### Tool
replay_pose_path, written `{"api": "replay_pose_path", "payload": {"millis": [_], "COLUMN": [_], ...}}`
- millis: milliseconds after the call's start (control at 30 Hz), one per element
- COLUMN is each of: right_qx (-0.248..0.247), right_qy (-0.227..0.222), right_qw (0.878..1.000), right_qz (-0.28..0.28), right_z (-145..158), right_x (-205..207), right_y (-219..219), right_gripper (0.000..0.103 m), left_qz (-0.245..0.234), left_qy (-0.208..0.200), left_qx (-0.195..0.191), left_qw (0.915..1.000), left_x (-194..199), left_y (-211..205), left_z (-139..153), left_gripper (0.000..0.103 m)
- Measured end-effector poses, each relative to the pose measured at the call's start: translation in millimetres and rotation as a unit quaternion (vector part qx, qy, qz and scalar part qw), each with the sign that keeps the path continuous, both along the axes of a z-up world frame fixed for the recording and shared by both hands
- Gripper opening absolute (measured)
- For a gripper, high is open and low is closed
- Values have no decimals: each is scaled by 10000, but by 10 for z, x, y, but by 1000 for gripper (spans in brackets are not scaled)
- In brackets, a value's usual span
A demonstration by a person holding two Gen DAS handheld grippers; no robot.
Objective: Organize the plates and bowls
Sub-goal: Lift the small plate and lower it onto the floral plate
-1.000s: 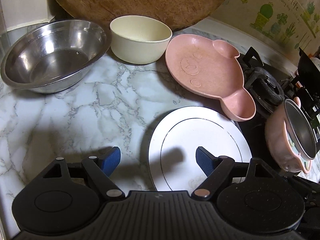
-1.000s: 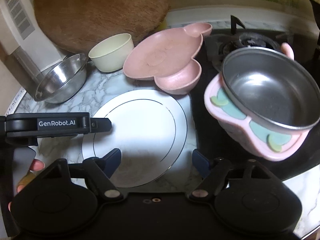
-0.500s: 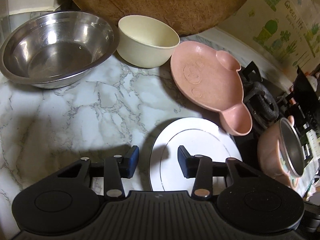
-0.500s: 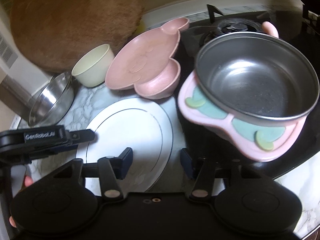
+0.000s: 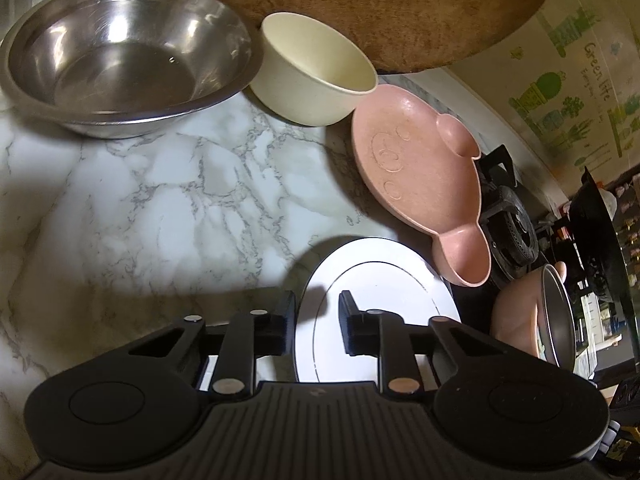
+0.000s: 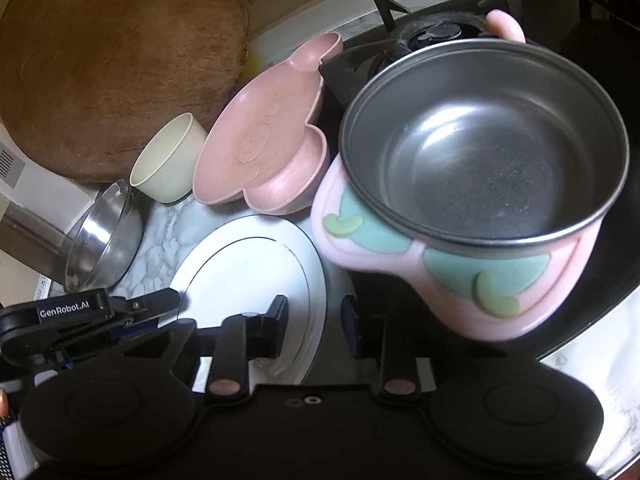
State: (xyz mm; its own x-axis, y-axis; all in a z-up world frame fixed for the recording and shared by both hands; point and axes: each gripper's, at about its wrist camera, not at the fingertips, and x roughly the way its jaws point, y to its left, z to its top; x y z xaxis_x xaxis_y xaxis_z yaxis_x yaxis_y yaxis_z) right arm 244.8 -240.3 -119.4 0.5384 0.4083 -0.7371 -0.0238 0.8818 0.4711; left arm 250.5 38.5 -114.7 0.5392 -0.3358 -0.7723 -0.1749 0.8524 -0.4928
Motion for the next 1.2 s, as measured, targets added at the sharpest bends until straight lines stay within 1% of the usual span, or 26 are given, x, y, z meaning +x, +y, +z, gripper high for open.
{"api": "replay_pose_path", "payload": {"millis": [33,67,133,333,567,767,967,1067,1200], "right_qx": [23,48,25,-119,-232,-242,-147,-83,3], "right_qy": [11,28,13,-10,-94,-214,-375,-456,-411], "right_qw": [10000,10000,10000,9999,9994,9983,9962,9943,9914], "right_qz": [8,31,26,75,253,484,768,964,1240], "right_z": [-5,-11,-12,1,38,126,284,374,449], "right_x": [4,4,-12,-44,-130,-189,-263,-298,-313], "right_y": [-1,1,6,17,62,156,328,458,678], "right_gripper": [25,22,19,12,12,12,12,12,12], "left_qz": [35,62,99,113,118,266,549,742,1034], "left_qy": [8,13,13,-14,-126,-262,-450,-478,-547], "left_qx": [-20,-33,-63,-29,38,60,179,276,307], "left_qw": [10000,10000,9999,9999,9998,9993,9973,9957,9927], "left_x": [-4,-12,-38,-107,-309,-523,-793,-942,-1185], "left_y": [14,26,50,52,81,198,380,500,706], "left_z": [-7,-14,-23,-22,49,182,412,513,609], "left_gripper": [17,15,13,12,12,12,12,12,12]}}
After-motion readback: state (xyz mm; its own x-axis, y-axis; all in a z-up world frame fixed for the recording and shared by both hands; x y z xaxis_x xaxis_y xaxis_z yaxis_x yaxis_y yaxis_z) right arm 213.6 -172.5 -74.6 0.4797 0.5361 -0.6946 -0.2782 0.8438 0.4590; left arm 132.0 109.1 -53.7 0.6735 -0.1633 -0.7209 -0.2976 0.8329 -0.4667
